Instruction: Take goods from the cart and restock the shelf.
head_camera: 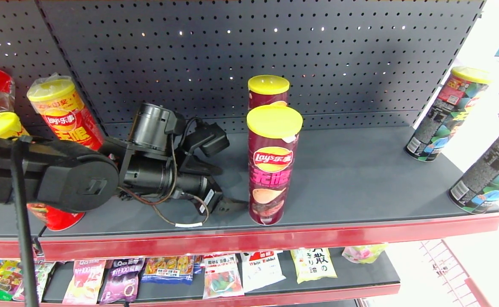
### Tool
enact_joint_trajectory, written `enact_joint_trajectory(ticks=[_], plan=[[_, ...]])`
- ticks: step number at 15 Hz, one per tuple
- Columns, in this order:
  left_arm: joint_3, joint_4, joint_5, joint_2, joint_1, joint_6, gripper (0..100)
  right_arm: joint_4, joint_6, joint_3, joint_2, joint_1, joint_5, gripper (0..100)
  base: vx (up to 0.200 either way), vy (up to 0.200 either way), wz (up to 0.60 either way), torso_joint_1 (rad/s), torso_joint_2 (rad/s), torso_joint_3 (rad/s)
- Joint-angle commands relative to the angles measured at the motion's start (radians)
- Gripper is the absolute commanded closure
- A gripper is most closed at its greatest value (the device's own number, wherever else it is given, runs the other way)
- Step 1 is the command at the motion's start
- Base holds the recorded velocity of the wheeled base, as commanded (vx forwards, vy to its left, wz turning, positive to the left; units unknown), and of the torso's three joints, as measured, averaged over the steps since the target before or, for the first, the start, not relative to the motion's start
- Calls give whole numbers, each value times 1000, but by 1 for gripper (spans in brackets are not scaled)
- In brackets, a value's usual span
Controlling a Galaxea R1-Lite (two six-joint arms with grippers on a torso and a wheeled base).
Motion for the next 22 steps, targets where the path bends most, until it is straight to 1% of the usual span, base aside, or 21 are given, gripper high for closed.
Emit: enact_joint_trajectory(ticks=[1,5,10,13,15,16,17,18,19,20,21,22], plan=[[0,-1,0,-2,0,0,0,0,0,0,0,0,1,0,0,0,0,0,0,0],[2,-1,0,-2,-11,0,0,0,0,0,0,0,1,0,0,0,0,0,0,0],[5,-1,0,-3,-11,0,0,0,0,0,0,0,1,0,0,0,0,0,0,0],[14,-1,0,-11,-6,0,0,0,0,0,0,0,1,0,0,0,0,0,0,0],[20,1,0,-48,8,-4,0,0,0,0,0,0,1,0,0,0,0,0,0,0],[65,3,0,-130,23,-20,0,0,0,0,0,0,1,0,0,0,0,0,0,0],[100,3,1,-175,29,-31,0,0,-2,0,0,0,1,0,0,0,0,0,0,0],[195,6,0,-302,49,-50,0,0,0,0,0,0,1,0,0,0,0,0,0,0],[223,7,1,-339,54,-55,0,0,0,0,0,0,1,0,0,0,0,0,0,0],[348,12,4,-514,77,-64,0,0,0,0,0,0,2,0,0,0,0,0,0,0],[428,35,15,-647,95,-70,0,0,0,0,0,0,2,0,0,0,0,0,0,0],[486,76,43,-767,120,-70,0,0,0,0,0,0,2,0,0,0,0,0,0,0]])
